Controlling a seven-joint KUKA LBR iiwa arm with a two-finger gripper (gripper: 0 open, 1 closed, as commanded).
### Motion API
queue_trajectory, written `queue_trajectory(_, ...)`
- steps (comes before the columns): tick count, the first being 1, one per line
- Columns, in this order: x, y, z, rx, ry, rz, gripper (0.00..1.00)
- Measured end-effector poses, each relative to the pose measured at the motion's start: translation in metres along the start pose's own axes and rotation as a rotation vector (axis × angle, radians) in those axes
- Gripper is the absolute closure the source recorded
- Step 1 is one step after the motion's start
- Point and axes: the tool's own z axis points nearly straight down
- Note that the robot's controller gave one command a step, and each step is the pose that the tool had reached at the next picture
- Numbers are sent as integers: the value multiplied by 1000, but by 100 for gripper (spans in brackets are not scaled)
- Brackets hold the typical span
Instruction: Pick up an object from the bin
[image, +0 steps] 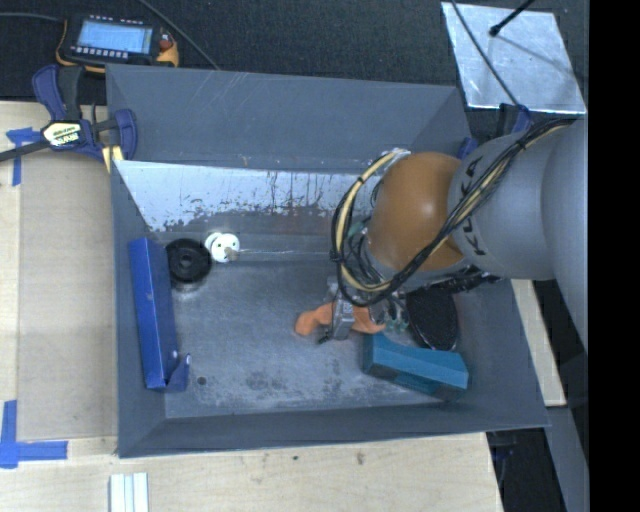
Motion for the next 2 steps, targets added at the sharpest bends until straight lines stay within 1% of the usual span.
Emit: queue_trajectory(2, 0, 0, 0, 0, 0, 0, 100)
